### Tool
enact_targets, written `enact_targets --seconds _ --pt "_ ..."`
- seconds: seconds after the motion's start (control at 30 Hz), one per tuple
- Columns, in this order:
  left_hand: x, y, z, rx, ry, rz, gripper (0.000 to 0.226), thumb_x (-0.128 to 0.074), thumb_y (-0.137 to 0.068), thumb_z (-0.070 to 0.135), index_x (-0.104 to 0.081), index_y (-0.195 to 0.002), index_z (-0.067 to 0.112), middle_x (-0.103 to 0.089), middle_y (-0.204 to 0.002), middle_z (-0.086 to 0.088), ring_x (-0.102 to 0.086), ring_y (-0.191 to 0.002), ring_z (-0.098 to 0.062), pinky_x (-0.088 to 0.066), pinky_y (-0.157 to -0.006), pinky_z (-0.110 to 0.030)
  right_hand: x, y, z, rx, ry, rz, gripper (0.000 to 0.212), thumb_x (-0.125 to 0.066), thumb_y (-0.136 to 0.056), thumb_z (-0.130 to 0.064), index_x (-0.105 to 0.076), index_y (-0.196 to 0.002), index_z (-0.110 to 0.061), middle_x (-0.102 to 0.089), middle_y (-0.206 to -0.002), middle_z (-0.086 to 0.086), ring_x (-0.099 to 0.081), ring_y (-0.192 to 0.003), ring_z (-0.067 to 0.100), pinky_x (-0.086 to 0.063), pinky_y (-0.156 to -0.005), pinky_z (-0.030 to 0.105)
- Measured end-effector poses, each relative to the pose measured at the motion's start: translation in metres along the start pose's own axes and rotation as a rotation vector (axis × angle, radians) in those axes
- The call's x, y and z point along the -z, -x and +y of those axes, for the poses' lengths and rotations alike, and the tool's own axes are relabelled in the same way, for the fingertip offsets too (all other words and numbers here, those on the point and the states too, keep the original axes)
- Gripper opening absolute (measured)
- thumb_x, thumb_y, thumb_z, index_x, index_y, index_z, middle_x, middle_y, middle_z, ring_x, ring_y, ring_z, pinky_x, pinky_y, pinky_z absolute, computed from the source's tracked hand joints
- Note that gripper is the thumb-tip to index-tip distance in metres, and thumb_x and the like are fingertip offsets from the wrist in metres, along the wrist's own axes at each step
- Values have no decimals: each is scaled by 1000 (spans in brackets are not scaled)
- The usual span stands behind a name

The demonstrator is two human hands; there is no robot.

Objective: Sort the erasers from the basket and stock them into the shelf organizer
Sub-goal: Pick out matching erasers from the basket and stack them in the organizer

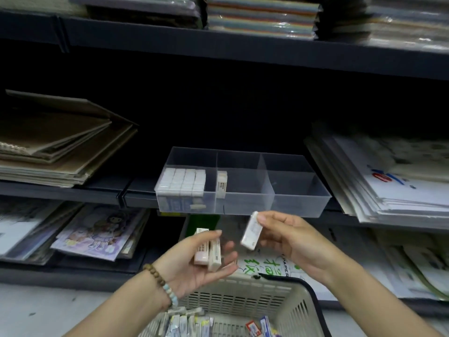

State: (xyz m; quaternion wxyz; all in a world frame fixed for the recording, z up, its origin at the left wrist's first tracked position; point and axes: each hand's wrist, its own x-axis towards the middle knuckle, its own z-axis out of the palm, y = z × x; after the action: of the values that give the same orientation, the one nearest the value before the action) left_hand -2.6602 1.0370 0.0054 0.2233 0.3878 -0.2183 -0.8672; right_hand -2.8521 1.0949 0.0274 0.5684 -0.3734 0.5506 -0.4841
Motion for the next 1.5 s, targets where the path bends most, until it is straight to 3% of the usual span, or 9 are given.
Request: enact_targets --seconds 0.13,0.27,0.4,0.63,0.8,0.9,1.27,1.33,1.5 --pt "6 -6 -3 -65 -7 -33 45 -63 -67 -3 -53 -110 -11 -70 -99 -22 -71 -83 -35 -59 -57 -42 9 2 1 -52 -47 8 31 -63 -81 -24 -69 -105 -5 -71 -91 9 -64 -77 12 -54 -66 19" --pt "5 -10 -6 -203 -235 -11 49 -69 -66 9 -58 -113 -3 -72 -103 -12 -71 -88 -27 -58 -57 -28 7 5 3 -43 7 -58 31 -61 -83 -25 -69 -107 -7 -72 -95 9 -65 -83 14 -54 -70 19" --pt "5 -9 -8 -249 -381 -29 49 -70 -69 19 -59 -114 2 -72 -102 -13 -70 -92 -26 -58 -61 -27 0 7 3 -22 45 -109 32 -64 -79 -26 -70 -106 -9 -73 -97 9 -68 -85 13 -53 -70 18" --pt "2 -4 -10 -278 -410 -135 43 -67 -71 18 -62 -113 8 -72 -102 -15 -70 -94 -24 -57 -68 -24 -13 4 11 10 62 58 16 -73 -75 -10 -66 -89 -6 -71 -82 13 -70 -69 15 -54 -60 18" --pt "0 -3 -10 -312 -429 -138 46 -70 -66 15 -64 -110 6 -73 -100 -13 -71 -89 -22 -57 -68 -22 -16 2 15 -22 -25 113 39 -76 -63 -20 -63 -95 -1 -70 -88 18 -68 -73 21 -58 -65 22" --pt "0 -2 -8 -335 -447 -126 48 -72 -63 16 -64 -109 6 -73 -99 -12 -71 -89 -22 -57 -67 -23 -19 4 12 -48 -10 60 48 -73 -63 -28 -67 -104 -4 -73 -96 15 -71 -85 23 -59 -73 24" --pt "1 15 7 -425 -396 -153 45 -73 -63 23 -68 -106 13 -73 -100 -7 -71 -90 -18 -56 -64 -20 -14 3 -38 -218 190 -220 38 -72 -70 -33 -73 -101 -11 -68 -74 1 -63 -61 7 -53 -55 14" --pt "2 15 14 -451 -339 -151 42 -72 -63 23 -69 -104 13 -73 -101 -7 -70 -91 -20 -56 -64 -19 -12 -3 -50 -176 184 -196 41 -71 -70 -32 -71 -102 -6 -69 -74 1 -64 -61 6 -52 -55 13" --pt "21 14 44 -525 -148 -62 40 -69 -70 21 -67 -108 8 -74 -97 -8 -70 -92 -23 -56 -64 -20 -8 -32 -88 84 196 41 20 -63 -86 -23 -69 -99 -8 -70 -85 6 -68 -66 6 -53 -58 13"
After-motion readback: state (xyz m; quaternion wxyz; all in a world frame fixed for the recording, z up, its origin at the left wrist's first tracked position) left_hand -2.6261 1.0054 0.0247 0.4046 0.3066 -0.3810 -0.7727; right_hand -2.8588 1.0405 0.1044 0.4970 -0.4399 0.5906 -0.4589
